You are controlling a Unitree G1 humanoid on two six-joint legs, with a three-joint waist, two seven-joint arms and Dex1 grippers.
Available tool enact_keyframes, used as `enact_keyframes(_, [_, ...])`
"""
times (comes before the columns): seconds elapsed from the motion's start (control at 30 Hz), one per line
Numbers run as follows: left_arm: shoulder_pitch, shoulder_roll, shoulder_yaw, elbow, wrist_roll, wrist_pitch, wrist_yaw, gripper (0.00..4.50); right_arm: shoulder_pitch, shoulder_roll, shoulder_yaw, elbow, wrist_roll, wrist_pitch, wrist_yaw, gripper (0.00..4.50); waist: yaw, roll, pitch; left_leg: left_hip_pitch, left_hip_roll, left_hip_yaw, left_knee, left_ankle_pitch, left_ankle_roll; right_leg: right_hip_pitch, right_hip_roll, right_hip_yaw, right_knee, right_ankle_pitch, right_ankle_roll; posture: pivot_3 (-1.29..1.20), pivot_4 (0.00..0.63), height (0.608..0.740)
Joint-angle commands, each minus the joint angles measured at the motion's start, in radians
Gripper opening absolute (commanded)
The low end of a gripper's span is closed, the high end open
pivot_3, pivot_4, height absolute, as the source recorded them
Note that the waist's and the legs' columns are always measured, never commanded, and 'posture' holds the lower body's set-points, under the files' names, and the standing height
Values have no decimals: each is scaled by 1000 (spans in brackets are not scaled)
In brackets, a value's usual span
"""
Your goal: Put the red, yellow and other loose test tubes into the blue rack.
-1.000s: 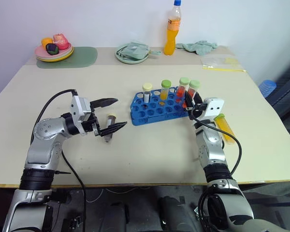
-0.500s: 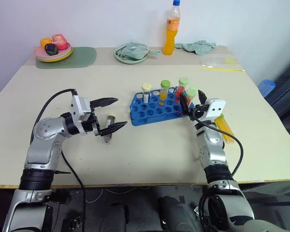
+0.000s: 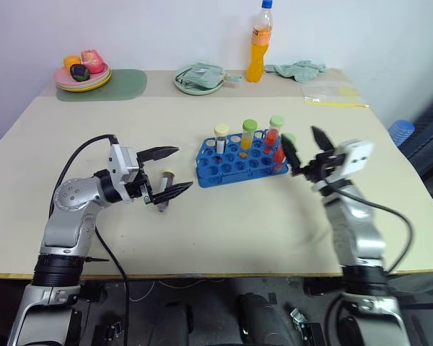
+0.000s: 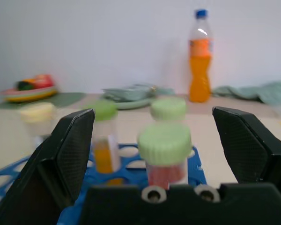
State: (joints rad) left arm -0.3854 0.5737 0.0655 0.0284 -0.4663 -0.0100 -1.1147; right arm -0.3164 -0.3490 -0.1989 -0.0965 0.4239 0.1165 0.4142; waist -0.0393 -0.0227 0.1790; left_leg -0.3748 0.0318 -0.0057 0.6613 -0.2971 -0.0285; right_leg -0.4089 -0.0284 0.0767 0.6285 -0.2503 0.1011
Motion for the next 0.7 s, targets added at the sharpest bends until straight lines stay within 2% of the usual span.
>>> enact_keyframes(0.03, [-4,-4,9,-26,-7,-17,-7,4500,18,-128,-86,-130,121,204,29,4430,-1,0,0,0,0,0,0,0,0,0,0,0,0,0,0,0,150,740])
enact_keyframes(0.2, [-10,-21,-1,-4,-1,-31,-20,4500,8,-370,-85,-150,174,531,82,4430,-4,0,0,1,0,1,1,0,0,0,1,1,0,-1,-1,0,150,740])
enact_keyframes(0.23, [-15,-25,-5,2,0,-33,-25,4500,0,-473,-32,-143,167,669,114,4430,-4,1,0,1,0,1,1,0,0,0,2,1,0,-1,-2,0,150,740])
enact_keyframes(0.3, [-22,-30,-12,9,-2,-32,-37,4500,-29,-597,28,-125,190,893,147,4430,-3,2,0,0,0,1,0,0,0,0,1,1,-1,-1,-2,0,150,740])
enact_keyframes(0.37, [-22,-36,-21,11,4,-36,-42,4500,-49,-652,68,-122,164,944,151,4430,-2,1,0,0,0,1,1,0,0,0,1,1,-1,-1,-3,0,150,740])
enact_keyframes(0.53, [-1,-61,-35,-2,13,-48,-35,4500,-342,-698,236,106,95,1226,159,4430,-6,1,0,0,0,3,1,0,0,-1,1,3,-3,-1,-3,0,150,740])
enact_keyframes(0.7, [14,-62,-34,-51,13,-31,-12,4500,-530,-649,359,323,11,1238,195,4430,-3,1,0,-2,0,3,0,-1,1,-2,1,3,-5,-1,-3,0,150,740])
